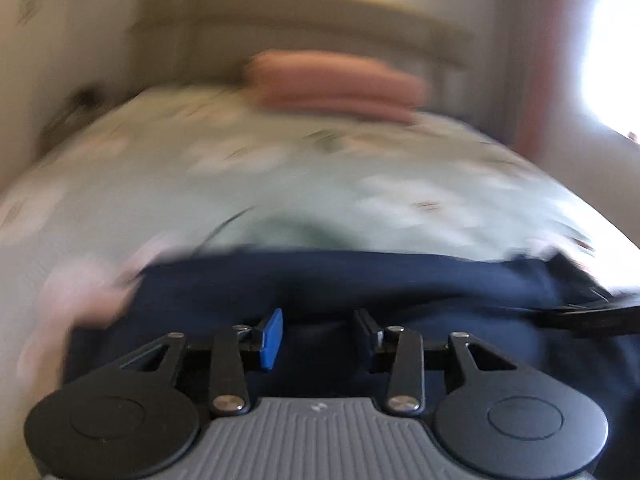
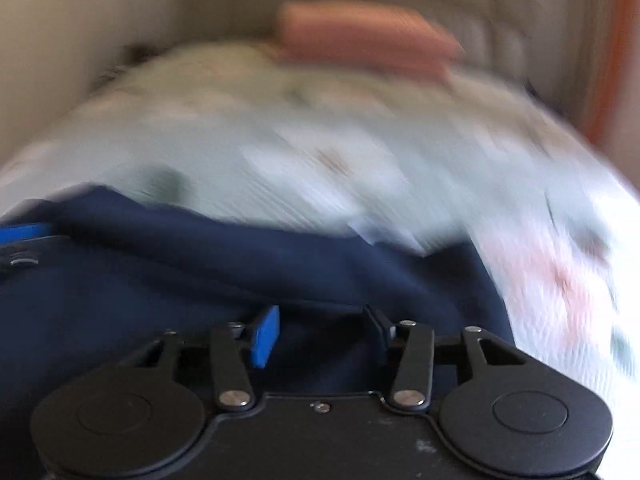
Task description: Fold large clothes
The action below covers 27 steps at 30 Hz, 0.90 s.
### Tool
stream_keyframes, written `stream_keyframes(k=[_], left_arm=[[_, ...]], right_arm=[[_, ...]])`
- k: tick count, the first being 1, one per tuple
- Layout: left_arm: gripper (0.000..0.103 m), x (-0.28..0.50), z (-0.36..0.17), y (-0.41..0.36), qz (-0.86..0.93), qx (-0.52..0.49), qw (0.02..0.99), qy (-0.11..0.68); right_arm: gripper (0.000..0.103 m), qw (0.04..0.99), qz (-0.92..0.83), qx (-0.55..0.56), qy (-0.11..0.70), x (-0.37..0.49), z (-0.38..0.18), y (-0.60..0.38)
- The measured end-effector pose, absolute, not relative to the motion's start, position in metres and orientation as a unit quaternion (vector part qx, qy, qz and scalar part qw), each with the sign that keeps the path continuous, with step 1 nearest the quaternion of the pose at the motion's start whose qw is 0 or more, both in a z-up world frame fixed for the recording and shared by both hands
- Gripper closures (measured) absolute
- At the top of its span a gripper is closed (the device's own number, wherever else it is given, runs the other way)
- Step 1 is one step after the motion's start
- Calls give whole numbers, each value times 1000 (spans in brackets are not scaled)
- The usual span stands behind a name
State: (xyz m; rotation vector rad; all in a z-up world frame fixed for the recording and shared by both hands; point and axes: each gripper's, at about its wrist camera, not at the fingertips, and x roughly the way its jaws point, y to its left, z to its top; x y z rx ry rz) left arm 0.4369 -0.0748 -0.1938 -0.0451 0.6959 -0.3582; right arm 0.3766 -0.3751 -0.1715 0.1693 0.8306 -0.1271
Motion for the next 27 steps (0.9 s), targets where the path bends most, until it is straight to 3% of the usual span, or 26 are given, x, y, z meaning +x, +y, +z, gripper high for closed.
stream_keyframes(k=[1, 3, 4, 7, 9, 11, 17, 20, 22, 24, 27], left_arm=[[62, 442, -204, -54, -164, -51, 923, 344], [96, 444, -214, -15, -175, -132, 913, 344], [98, 442, -215, -2, -171, -145, 909, 350], [98, 422, -204, 18, -162, -150, 910, 350], [75, 399, -188, 25, -171, -144, 910, 348], [64, 363, -170, 26, -200, -131, 908, 343], [60, 278, -165, 15, -231, -88, 888, 388], [67, 275, -195, 19, -194, -88, 871, 443], [78, 272, -203, 32, -190, -110, 873, 435], [96, 277, -206, 49, -174, -154, 862, 451], [100, 275, -209, 71, -160, -205, 844, 470]], right_arm=[[38, 913, -49, 107, 390, 372, -174, -388], [51, 918, -65, 77, 383, 365, -175, -392], [51, 920, -68, 67, 379, 361, -174, -392], [50, 917, -95, 92, 376, 339, -165, -403], [48, 922, -78, 98, 367, 309, -148, -397], [47, 928, -46, 87, 358, 273, -130, -383], [44, 913, -23, 2, 407, 220, -144, -338], [36, 895, -46, 26, 443, 225, -167, -346], [31, 888, -48, 72, 452, 229, -173, -360], [30, 887, -46, 86, 451, 228, -175, -366], [30, 890, -57, 58, 448, 225, -174, -358]])
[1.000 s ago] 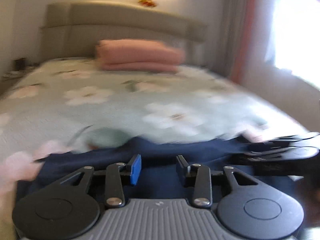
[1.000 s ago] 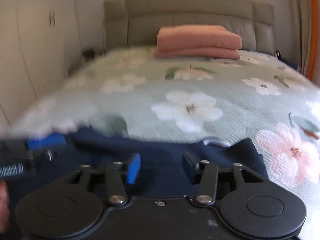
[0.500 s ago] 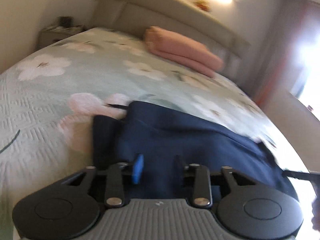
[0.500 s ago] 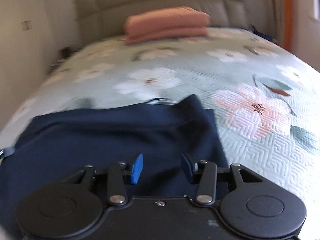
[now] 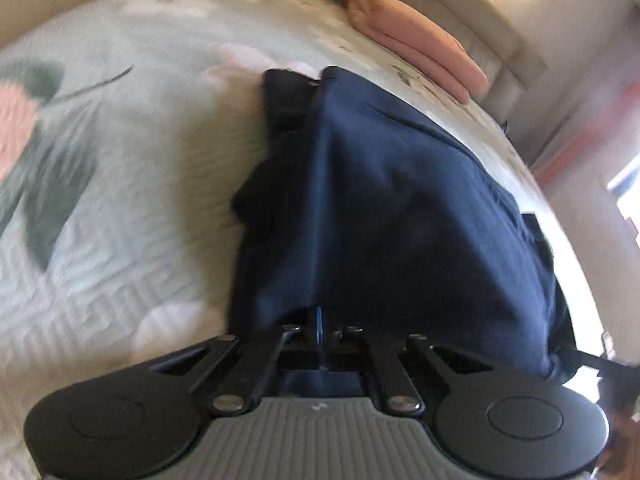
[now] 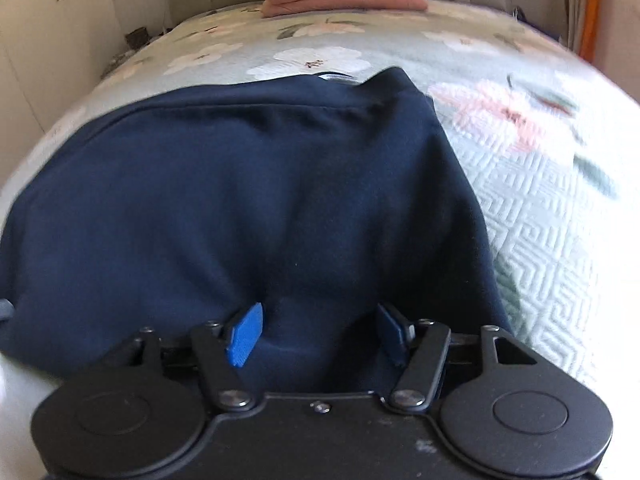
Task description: Fold large clothes
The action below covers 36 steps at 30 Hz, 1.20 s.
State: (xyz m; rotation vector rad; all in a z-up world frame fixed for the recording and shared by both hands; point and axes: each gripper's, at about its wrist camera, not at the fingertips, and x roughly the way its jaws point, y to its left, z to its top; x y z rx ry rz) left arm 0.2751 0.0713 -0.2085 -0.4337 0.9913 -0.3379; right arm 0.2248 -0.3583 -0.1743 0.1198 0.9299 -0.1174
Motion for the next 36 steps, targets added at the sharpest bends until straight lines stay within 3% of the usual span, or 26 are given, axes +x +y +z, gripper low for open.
stream_keyframes(k=[4, 5, 7, 9, 11, 12, 20, 26, 33, 36], left_arm=[[97, 257, -188, 82, -157, -173, 849, 473], [91, 251, -181, 86, -158, -167, 852, 470], [73, 244, -170, 93, -163, -165, 855, 464], [32, 242, -159, 98, -144, -147, 866, 455], [26, 241, -152, 99, -133, -140, 876, 441], [26, 245, -152, 102, -139, -149, 873, 442], [26, 284, -177, 117, -163, -240, 833, 471], [27, 307, -199, 112, -199, -283, 804, 483], [30, 316, -212, 95, -206, -270, 813, 473], [41, 320, -210, 91, -195, -253, 822, 472]], right_arm=[[30, 877, -74, 95, 464, 214, -166, -367], [30, 875, -77, 100, 468, 209, -163, -369], [30, 872, -84, 93, 474, 195, -155, -370], [30, 875, -83, 97, 467, 179, -149, -375], [25, 880, -77, 112, 456, 166, -142, -382], [21, 882, -80, 118, 449, 161, -139, -386], [21, 892, -103, 138, 418, 152, -130, -420], [20, 885, -127, 223, 389, 145, -137, -445], [20, 887, -117, 210, 395, 154, -151, -441], [20, 897, -104, 191, 384, 155, -148, -431]])
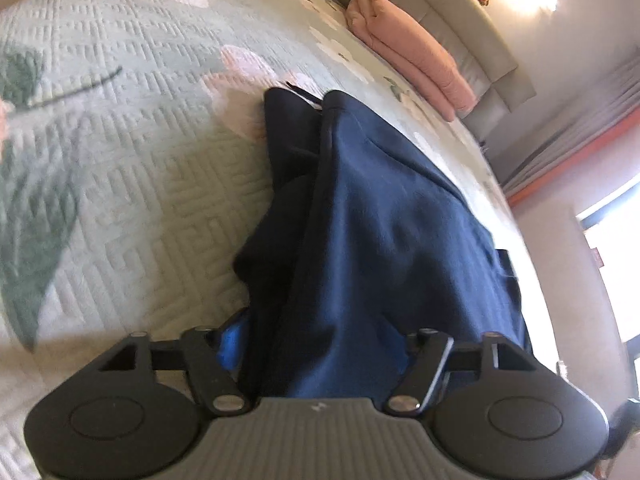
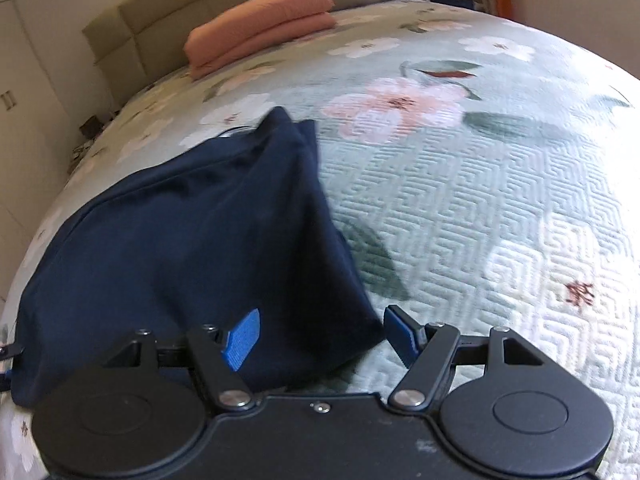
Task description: Fold large clothes
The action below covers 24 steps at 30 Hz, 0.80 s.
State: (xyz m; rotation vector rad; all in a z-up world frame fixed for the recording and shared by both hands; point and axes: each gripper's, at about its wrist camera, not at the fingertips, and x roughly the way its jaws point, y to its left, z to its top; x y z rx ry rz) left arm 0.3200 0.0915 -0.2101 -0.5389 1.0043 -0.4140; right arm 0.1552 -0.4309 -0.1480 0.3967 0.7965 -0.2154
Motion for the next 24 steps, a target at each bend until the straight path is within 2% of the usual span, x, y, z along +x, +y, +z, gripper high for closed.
stream_keyframes(k=[5, 7, 8, 10, 11, 12, 15, 20, 24], left_arm=[[39, 315, -206, 100, -173, -230, 834, 472], [31, 314, -209, 102, -184, -243, 824, 477], [23, 315, -210, 101, -194, -248, 820, 477], [22, 316, -213, 95, -207, -249, 818, 475], [25, 318, -215, 92, -210, -247, 819, 473], [35, 320, -216, 88, -215, -243, 821, 471], [48, 328, -221, 84, -214, -244, 824, 465], [48, 330, -242, 104, -236, -326, 805, 435], [49, 335, -243, 98, -239, -333, 807, 425]], right_arm=[[20, 916, -81, 135, 370, 157, -136, -409], [20, 916, -75, 135, 371, 158, -137, -406], [20, 914, -72, 140, 373, 159, -139, -406], [20, 912, -70, 152, 373, 160, -144, -406], [20, 914, -70, 157, 369, 159, -144, -405], [19, 916, -69, 161, 360, 157, -143, -405], [20, 924, -59, 173, 335, 150, -137, -406], [20, 929, -27, 178, 323, 148, -134, -402], [20, 925, -17, 175, 338, 153, -143, -391]])
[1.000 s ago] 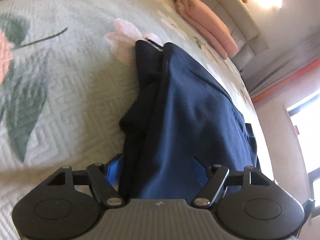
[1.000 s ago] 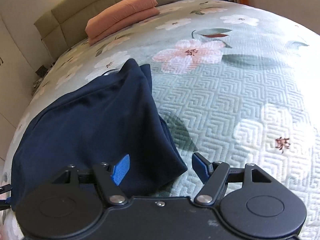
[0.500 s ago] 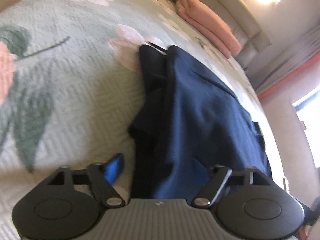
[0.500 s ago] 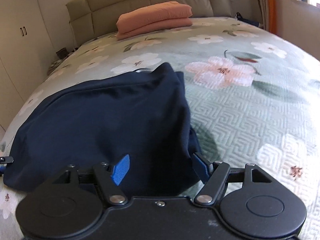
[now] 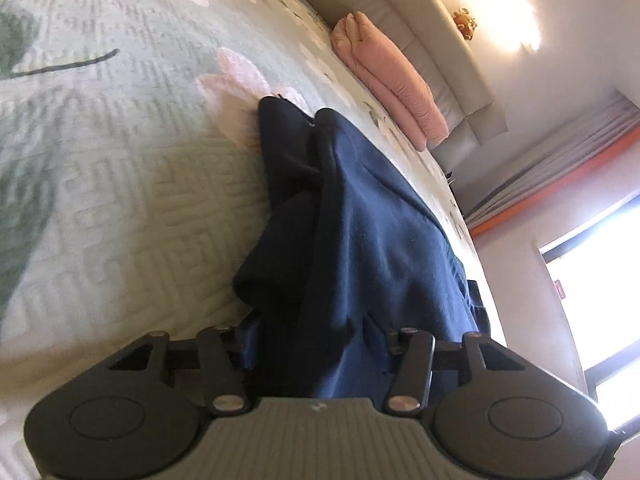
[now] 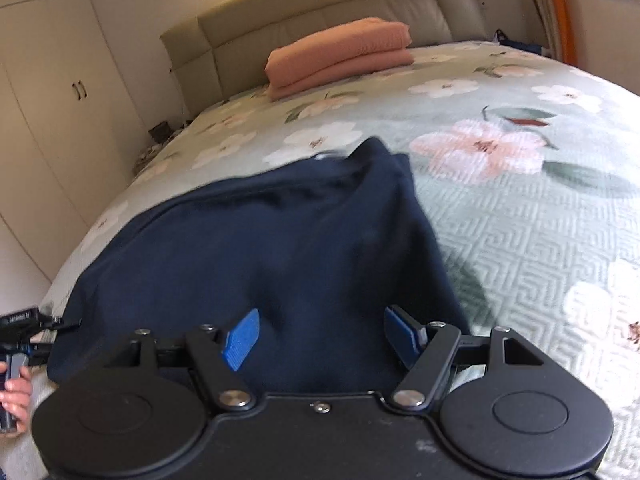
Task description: Fold large clothes
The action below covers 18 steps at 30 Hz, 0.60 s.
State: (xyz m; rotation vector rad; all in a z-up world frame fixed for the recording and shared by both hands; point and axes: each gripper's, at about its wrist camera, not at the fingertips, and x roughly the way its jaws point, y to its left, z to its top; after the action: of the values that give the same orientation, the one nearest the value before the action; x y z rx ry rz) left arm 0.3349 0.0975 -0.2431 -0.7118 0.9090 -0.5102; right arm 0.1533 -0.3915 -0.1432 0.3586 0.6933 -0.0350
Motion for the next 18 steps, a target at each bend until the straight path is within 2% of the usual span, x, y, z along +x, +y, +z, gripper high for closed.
stream_keyframes(k=[4, 8, 9, 11, 14, 15, 17, 18], left_arm=[[50, 341, -252, 91, -246, -385, 789, 411], [70, 344, -261, 82, -238, -419, 776, 407], [82, 345, -260, 79, -237, -422, 776, 405], [88, 342, -253, 75, -239, -413, 786, 394], [90, 338, -231, 69, -252, -392, 801, 376], [90, 337, -224, 69, -257, -391, 802, 371], [90, 337, -207, 66, -268, -383, 807, 362], [90, 337, -197, 62, -275, -375, 810, 357]], right_arm=[[20, 921, -11, 184, 343, 157, -149, -381], [20, 920, -1, 194, 342, 159, -152, -374], [20, 920, 0, 194, 341, 160, -152, -372], [20, 922, 5, 192, 336, 162, -149, -369], [21, 930, 4, 165, 328, 166, -143, -359], [27, 934, 1, 148, 326, 167, -140, -354], [45, 937, -2, 120, 328, 172, -137, -345], [60, 937, 1, 114, 330, 173, -137, -342]])
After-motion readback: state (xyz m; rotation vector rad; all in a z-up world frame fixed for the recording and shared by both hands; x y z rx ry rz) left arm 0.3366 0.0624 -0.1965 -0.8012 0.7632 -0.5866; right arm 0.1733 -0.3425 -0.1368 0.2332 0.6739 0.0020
